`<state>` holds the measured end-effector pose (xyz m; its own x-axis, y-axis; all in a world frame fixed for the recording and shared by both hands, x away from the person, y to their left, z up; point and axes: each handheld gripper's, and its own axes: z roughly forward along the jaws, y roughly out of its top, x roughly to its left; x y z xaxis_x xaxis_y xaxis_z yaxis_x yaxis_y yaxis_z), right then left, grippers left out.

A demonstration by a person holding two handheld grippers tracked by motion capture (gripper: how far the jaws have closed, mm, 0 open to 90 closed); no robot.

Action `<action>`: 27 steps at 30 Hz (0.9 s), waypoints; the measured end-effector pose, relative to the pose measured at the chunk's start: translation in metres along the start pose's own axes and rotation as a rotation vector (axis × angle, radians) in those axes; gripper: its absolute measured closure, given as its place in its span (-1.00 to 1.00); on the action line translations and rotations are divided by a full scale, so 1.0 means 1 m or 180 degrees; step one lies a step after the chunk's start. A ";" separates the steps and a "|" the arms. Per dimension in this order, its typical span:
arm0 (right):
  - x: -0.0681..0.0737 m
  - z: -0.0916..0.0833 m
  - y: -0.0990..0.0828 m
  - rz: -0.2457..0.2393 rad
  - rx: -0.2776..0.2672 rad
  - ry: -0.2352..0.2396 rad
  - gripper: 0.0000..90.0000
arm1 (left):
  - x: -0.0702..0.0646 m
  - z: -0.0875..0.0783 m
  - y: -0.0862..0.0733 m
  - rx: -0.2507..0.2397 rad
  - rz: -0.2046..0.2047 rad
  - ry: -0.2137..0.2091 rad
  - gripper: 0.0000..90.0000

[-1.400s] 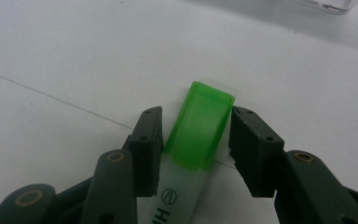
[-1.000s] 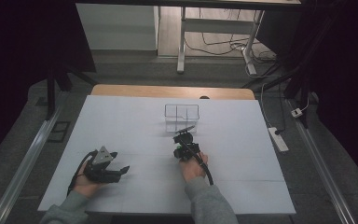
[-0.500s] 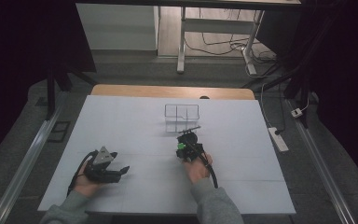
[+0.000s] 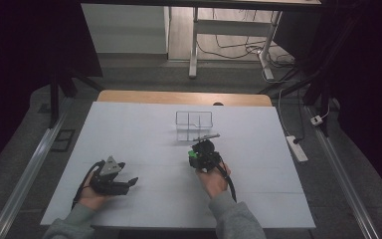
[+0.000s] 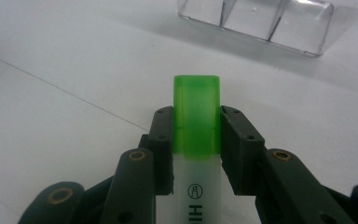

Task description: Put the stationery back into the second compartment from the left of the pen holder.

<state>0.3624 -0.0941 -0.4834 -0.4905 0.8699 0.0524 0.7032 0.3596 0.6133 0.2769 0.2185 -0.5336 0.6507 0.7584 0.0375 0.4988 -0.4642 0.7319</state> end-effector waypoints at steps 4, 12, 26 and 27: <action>-0.003 -0.002 -0.001 -0.0058 -0.0050 0.0084 0.50 | -0.001 0.000 0.000 0.0013 0.0004 0.0010 -0.43; -0.019 -0.009 -0.005 -0.0155 -0.0221 0.0571 0.50 | 0.000 -0.001 -0.001 0.0025 -0.0008 0.0033 -0.43; -0.033 -0.024 0.000 -0.0305 -0.0715 0.0937 0.50 | 0.000 0.000 -0.002 0.0048 -0.0005 0.0065 -0.43; -0.034 -0.026 0.001 -0.0345 -0.0802 0.0984 0.50 | 0.000 0.000 -0.002 0.0048 -0.0007 0.0068 -0.43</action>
<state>0.3660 -0.1319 -0.4638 -0.7133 0.6753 0.1876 0.5099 0.3163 0.8000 0.2755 0.2197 -0.5351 0.6372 0.7691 0.0506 0.5091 -0.4692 0.7216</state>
